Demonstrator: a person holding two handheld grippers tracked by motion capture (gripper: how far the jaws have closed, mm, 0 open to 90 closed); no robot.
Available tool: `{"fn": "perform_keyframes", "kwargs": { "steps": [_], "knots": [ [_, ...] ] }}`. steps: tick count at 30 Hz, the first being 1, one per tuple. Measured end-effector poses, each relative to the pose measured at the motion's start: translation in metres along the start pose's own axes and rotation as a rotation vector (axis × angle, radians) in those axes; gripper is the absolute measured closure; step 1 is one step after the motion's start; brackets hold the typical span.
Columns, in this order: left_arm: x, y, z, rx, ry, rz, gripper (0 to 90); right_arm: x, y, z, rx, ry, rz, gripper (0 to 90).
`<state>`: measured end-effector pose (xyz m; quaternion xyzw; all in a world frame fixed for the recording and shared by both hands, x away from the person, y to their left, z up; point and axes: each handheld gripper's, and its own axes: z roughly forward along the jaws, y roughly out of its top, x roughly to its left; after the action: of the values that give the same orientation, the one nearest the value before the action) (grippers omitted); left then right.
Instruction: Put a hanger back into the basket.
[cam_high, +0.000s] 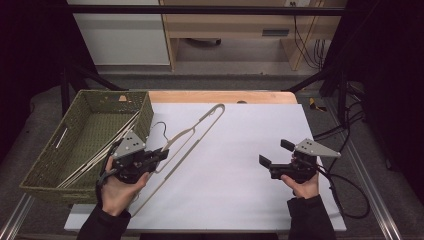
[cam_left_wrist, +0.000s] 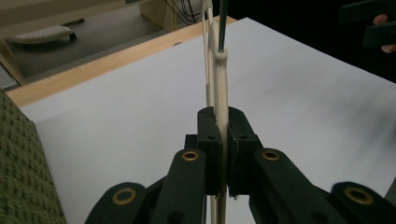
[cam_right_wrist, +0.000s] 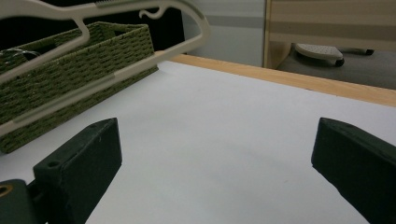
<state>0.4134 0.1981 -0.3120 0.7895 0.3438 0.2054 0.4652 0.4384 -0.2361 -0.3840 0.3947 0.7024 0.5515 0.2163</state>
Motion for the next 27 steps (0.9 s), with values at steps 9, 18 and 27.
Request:
{"fn": "perform_keyframes", "kwargs": {
  "steps": [9,18,27],
  "knots": [
    [0.015,0.037,-0.029,-0.036,-0.013,0.052,86.2,-0.001,0.000,-0.001,-0.003,-0.004,-0.003,2.2],
    [0.034,0.067,-0.055,-0.024,0.023,0.125,86.2,-0.002,0.000,-0.002,0.001,-0.008,0.000,1.9],
    [0.061,0.077,-0.075,-0.023,0.070,0.159,86.2,-0.002,0.000,-0.002,0.004,-0.005,0.002,1.8]
  ]
}}
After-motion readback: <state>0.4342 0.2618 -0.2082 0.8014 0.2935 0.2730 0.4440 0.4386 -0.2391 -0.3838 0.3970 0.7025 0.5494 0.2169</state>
